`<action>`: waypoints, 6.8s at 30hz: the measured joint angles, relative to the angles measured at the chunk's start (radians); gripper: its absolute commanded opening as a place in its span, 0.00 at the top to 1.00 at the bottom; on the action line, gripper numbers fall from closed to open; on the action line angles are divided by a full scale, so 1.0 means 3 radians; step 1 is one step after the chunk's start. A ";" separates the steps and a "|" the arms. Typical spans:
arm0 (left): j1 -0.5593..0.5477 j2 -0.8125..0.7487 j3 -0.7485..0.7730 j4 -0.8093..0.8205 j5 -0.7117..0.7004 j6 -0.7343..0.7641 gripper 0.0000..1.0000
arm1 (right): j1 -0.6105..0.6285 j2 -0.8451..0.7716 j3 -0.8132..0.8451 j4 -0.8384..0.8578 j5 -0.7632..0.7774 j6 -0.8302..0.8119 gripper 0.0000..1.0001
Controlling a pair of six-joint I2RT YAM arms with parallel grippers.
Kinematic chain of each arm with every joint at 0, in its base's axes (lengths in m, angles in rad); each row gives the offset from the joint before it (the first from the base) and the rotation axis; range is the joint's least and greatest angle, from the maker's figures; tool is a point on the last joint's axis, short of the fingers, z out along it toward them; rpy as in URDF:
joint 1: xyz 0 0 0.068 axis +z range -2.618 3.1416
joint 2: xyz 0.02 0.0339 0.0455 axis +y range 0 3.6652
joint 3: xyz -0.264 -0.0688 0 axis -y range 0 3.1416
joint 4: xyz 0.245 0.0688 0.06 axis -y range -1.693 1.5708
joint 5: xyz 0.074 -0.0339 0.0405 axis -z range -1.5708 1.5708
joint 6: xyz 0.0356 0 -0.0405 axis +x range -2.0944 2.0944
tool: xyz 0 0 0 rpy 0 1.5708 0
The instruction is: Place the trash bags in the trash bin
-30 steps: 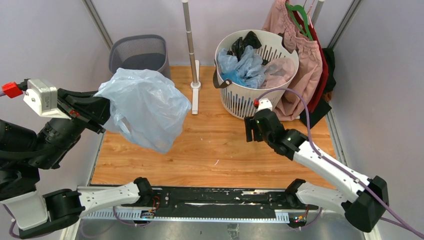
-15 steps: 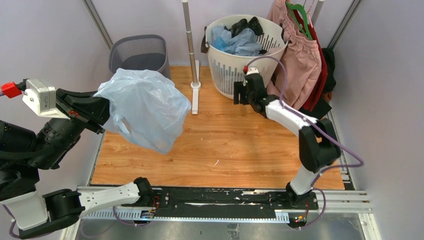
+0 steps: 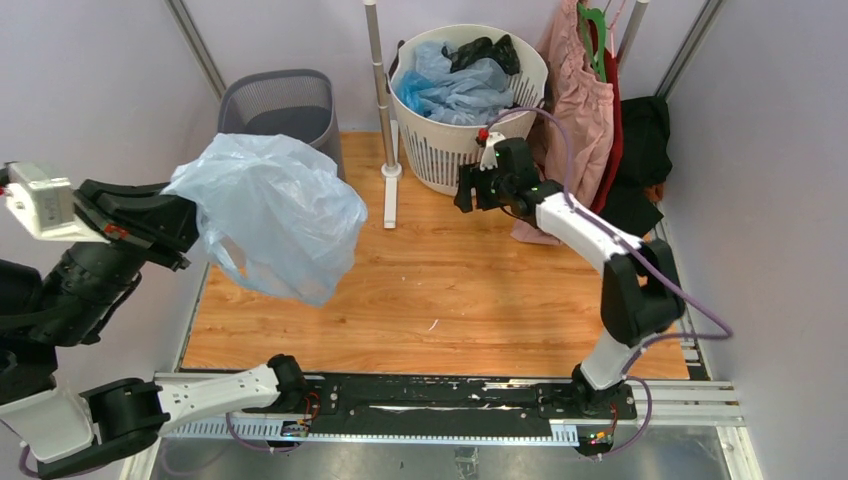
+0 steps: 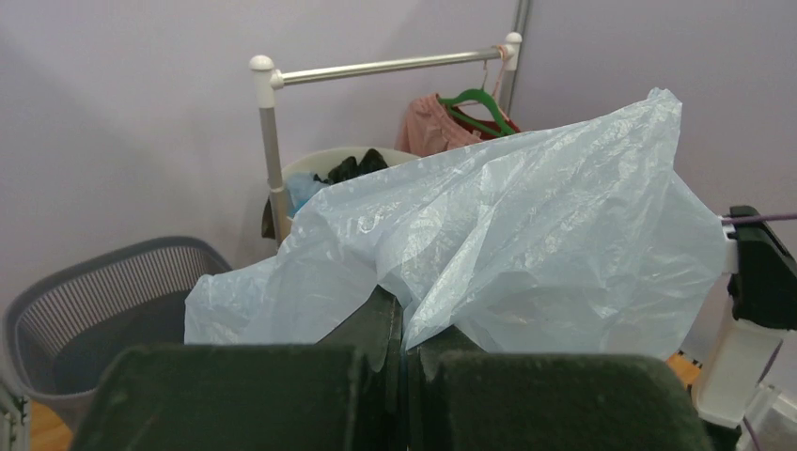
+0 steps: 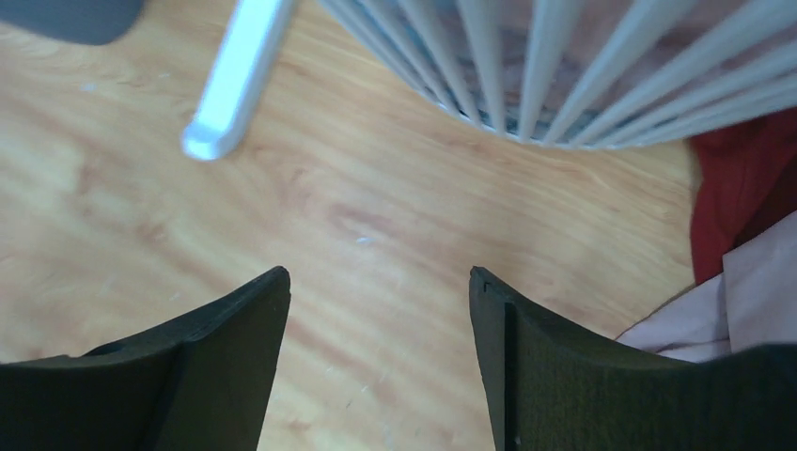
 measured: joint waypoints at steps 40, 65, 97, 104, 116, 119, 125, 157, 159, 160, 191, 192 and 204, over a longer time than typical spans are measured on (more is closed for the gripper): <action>0.0000 0.0785 -0.0116 0.0643 0.0565 0.0118 1.00 | 0.0987 -0.2987 -0.0156 0.0149 -0.1292 0.0158 0.18; 0.0001 0.1241 -0.0600 0.0795 0.1353 -0.0301 0.97 | 0.0987 -0.2740 -0.0495 0.0774 -0.1513 0.0454 1.00; 0.1074 0.1100 -0.0940 0.0807 -0.0525 -0.0013 0.00 | 0.0987 -0.3312 -0.0093 -0.0495 -0.0642 0.0080 1.00; 0.1088 0.0994 -0.1160 0.0879 0.0350 -0.0036 0.00 | 0.0987 -0.3337 -0.0056 -0.0645 -0.0245 -0.0015 1.00; 0.1088 0.0838 -0.0861 0.0769 0.1237 -0.0123 0.00 | 0.0987 -0.3059 0.0220 -0.0926 0.1072 -0.0173 1.00; 0.1091 0.1150 -0.0500 0.0646 0.0777 -0.0114 0.00 | 0.0987 -0.3117 0.0220 -0.0979 0.1151 -0.0193 1.00; 0.1350 0.2106 -0.0050 0.0526 0.0121 -0.0062 0.00 | 0.0987 -0.3340 0.0219 -0.1100 0.1190 -0.0211 1.00; 0.2312 0.2988 -0.0682 0.0730 -0.0187 -0.0221 0.79 | 0.0987 -0.3784 0.0145 -0.1489 0.1335 -0.0267 1.00; 0.2298 0.2956 -0.0720 0.0716 -0.0150 -0.0252 0.86 | 0.0987 -0.3786 0.0145 -0.1490 0.1335 -0.0270 1.00; 0.2298 0.2936 -0.0738 0.0690 -0.0142 -0.0266 0.87 | 0.0987 -0.3784 0.0145 -0.1490 0.1336 -0.0271 1.00; 0.0805 0.1321 -0.0707 -0.0549 0.1344 -0.0209 0.93 | 0.0987 -0.3558 0.0665 -0.1648 0.1475 -0.0481 1.00; 0.0701 0.1352 -0.0758 -0.0516 0.1306 -0.0226 0.93 | 0.0987 -0.3559 0.0690 -0.1663 0.1498 -0.0495 1.00; -0.0370 0.2172 -0.1185 0.0314 0.0318 -0.0540 0.89 | 0.0987 -0.3649 0.0739 -0.1769 0.1676 -0.0546 1.00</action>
